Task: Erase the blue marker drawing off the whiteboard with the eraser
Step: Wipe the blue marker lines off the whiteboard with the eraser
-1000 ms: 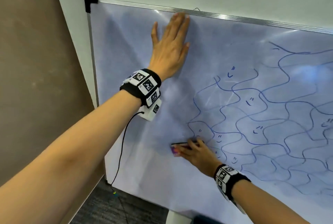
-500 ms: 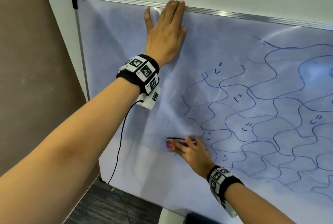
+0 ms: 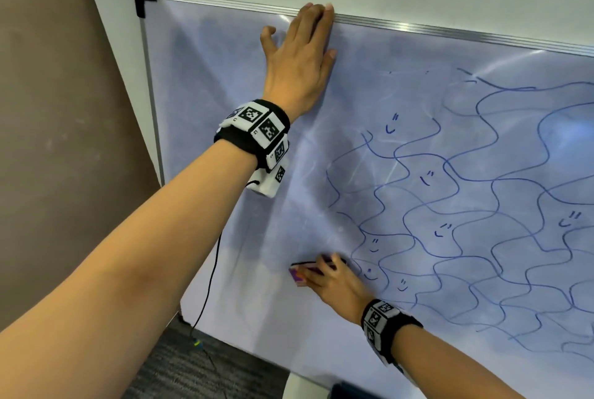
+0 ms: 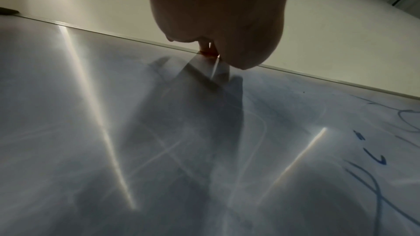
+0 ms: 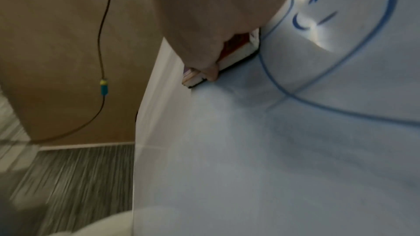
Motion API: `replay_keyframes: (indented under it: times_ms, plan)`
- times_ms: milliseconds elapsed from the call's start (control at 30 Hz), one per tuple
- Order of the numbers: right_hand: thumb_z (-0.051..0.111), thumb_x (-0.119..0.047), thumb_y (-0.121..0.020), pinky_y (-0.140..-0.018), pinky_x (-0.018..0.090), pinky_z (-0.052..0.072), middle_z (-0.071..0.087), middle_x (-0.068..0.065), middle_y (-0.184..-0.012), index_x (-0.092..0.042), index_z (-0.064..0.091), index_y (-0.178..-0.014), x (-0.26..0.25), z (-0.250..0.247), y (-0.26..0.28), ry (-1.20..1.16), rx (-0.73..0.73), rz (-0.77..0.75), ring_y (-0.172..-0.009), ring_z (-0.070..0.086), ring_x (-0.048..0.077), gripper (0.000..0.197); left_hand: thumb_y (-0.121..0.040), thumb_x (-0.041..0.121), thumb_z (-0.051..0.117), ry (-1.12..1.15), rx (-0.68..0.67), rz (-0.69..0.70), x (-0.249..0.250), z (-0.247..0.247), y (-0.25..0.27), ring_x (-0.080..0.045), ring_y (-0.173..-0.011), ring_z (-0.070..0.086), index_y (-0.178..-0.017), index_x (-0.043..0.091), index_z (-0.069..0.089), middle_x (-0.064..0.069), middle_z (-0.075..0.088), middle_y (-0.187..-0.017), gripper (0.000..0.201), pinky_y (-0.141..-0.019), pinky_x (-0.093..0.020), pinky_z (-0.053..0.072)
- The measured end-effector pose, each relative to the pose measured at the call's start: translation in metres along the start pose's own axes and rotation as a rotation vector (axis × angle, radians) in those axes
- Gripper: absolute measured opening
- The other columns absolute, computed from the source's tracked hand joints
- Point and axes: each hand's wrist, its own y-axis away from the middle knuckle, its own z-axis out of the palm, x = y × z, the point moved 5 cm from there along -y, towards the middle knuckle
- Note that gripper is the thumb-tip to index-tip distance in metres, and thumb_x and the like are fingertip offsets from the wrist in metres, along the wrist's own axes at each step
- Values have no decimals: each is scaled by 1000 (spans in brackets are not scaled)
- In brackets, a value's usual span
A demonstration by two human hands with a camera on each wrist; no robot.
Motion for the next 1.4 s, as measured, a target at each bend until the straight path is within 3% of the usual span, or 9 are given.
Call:
replay_keyframes:
  times_ms: [200, 300, 400, 533, 633, 900, 1067, 1267, 1400]
  plan:
    - [62, -29, -84, -90, 51, 30, 29, -4, -151, -28, 53, -132, -16, 22, 5, 37, -79, -149, -115, 37, 35, 48, -98, 33, 33, 12, -18, 7, 0, -3, 1, -13, -142, 21, -149, 17, 25, 0, 28, -152, 54, -103, -53, 18]
    - [70, -28, -71, -77, 40, 44, 46, -8, -139, -32, 61, -121, 10, -3, 4, -51, 136, -41, -102, 49, 29, 51, -98, 33, 33, 21, -10, 6, -2, -1, 0, -13, -142, 21, -149, 18, 26, 0, 28, -152, 53, -103, -52, 18]
    - [68, -16, -70, -79, 41, 39, 48, -9, -138, -39, 54, -127, 53, -35, 5, -147, 431, 174, -102, 49, 31, 64, -98, 31, 33, 30, 20, -9, -1, 0, 0, -12, -141, 23, -148, 19, 28, 2, 30, -151, 51, -102, -50, 19]
    - [66, 1, -65, -81, 44, 36, 46, -5, -144, -31, 52, -131, 109, -59, 20, -220, 691, 457, -105, 46, 34, 74, -96, 20, 34, 96, 103, -19, -1, -2, 0, -10, -135, 32, -144, 21, 36, 3, 38, -145, 47, -97, -47, 22]
    - [69, 3, -63, -80, 44, 35, 46, -4, -145, -29, 57, -128, 109, -58, 22, -237, 722, 508, -104, 46, 34, 73, -95, 14, 35, 118, 138, -20, -1, -4, 0, -10, -132, 35, -141, 21, 40, 3, 42, -142, 47, -94, -46, 22]
    - [76, -9, -60, -81, 44, 36, 36, -5, -146, -28, 40, -134, 88, -40, 27, -113, 626, 305, -102, 49, 33, 84, -95, 16, 36, 94, 124, 4, -2, -8, -1, -12, -128, 38, -141, 21, 41, 2, 43, -140, 46, -95, -47, 23]
    - [58, -6, -85, -77, 39, 33, 44, -9, -146, -42, 47, -136, 156, -98, 36, -154, 877, 615, -96, 52, 31, 63, -94, 13, 37, 119, 178, -14, -1, -3, -1, -13, -125, 41, -137, 21, 44, 2, 46, -137, 44, -91, -46, 26]
    - [58, -2, -84, -77, 39, 30, 44, -5, -146, -39, 43, -137, 205, -127, 46, -149, 1002, 856, -96, 45, 31, 66, -93, 10, 39, 131, 183, -19, -2, -5, -2, -12, -127, 39, -137, 21, 45, 3, 45, -138, 46, -91, -45, 24]
    - [60, -7, -80, -77, 41, 33, 46, -8, -144, -42, 44, -138, 162, -110, 16, -140, 833, 632, -99, 49, 32, 69, -92, 8, 40, 124, 185, -27, -1, -5, -1, -12, -125, 41, -136, 21, 45, 3, 46, -136, 46, -90, -45, 25]
